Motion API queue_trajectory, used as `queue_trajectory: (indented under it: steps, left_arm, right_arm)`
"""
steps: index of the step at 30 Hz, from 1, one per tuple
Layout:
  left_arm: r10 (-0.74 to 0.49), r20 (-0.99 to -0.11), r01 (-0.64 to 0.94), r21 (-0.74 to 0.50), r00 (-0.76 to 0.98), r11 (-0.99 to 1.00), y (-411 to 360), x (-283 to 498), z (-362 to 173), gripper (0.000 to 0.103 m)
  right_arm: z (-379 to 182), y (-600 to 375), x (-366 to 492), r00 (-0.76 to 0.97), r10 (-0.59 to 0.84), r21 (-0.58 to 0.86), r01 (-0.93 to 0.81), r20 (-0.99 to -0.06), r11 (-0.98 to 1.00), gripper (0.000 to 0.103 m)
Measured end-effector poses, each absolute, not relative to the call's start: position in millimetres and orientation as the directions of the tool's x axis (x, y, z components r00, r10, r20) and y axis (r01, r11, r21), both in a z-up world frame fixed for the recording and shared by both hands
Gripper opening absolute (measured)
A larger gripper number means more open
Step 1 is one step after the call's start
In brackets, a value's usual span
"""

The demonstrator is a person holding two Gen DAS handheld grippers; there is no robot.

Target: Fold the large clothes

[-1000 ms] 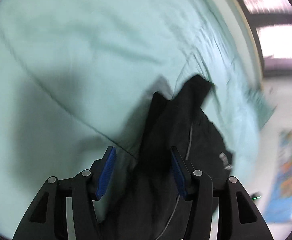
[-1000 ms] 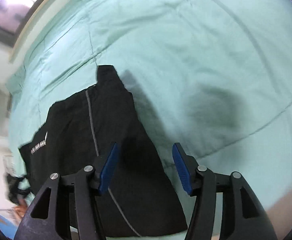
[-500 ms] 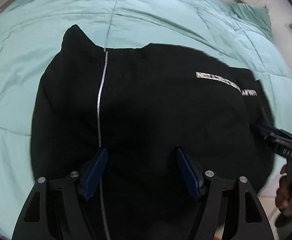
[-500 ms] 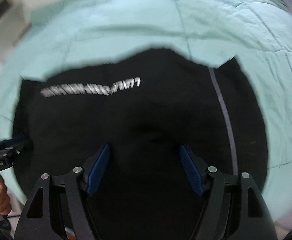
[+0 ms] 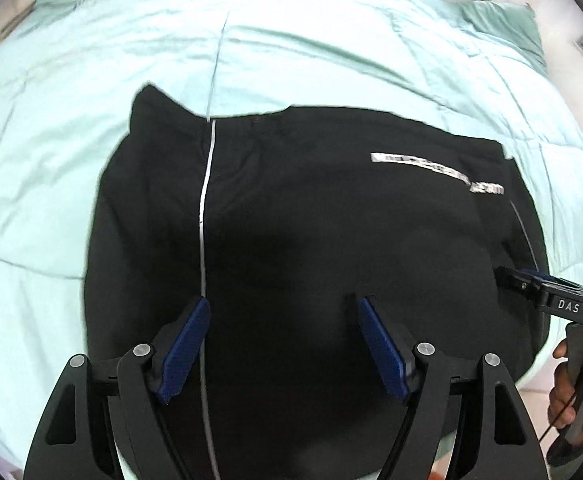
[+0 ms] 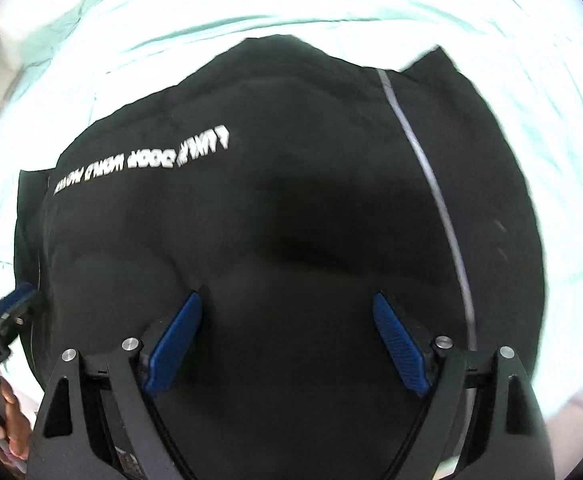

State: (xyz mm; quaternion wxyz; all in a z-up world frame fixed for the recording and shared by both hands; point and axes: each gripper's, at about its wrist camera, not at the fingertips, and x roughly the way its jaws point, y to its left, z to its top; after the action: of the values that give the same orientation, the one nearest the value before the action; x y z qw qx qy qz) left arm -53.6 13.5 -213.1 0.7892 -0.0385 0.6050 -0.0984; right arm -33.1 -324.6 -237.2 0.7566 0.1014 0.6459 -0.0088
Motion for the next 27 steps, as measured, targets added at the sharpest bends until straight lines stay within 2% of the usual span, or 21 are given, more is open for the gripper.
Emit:
queue_trajectory:
  steps: [4,7,10,18,25,27]
  left_arm:
    - [-0.144,-0.941,0.126,-0.11,0.306,0.986,9,-67,-189,0.078]
    - [-0.08,-0.933,0.127,-0.037,0.35,0.991,0,-73,-173,0.078]
    - [-0.061,-0.912,0.143,-0.002,0.407,0.99,-19,-68,-150,0.078]
    - [-0.182,-0.831,0.18,-0.1,0.526,0.978,-48,-57,-60,0.078]
    - [-0.19,-0.746,0.219,-0.06,0.639,0.974,-79,-69,26,0.078]
    - [-0.198,-0.733,0.227,-0.062,0.65,0.972,-84,-72,41,0.078]
  right_arm:
    - [-226,-333,-55,0.14,0.097,0.12,0.167,-0.985,0.979,0.088]
    - [-222,-338,-62,0.087,0.027,0.045,0.207,-0.996,0.977,0.088]
    - [-208,-344,-64,0.092,0.05,0.072,0.247,-0.994,0.966,0.088]
    - [-90,-329,-69,0.369,-0.03,0.041,0.182,-0.929,0.982,0.088]
    - [1,-298,-83,0.531,-0.052,0.02,0.13,-0.846,0.991,0.088]
    - [8,-285,-88,0.56,-0.067,0.003,0.123,-0.826,0.992,0.088]
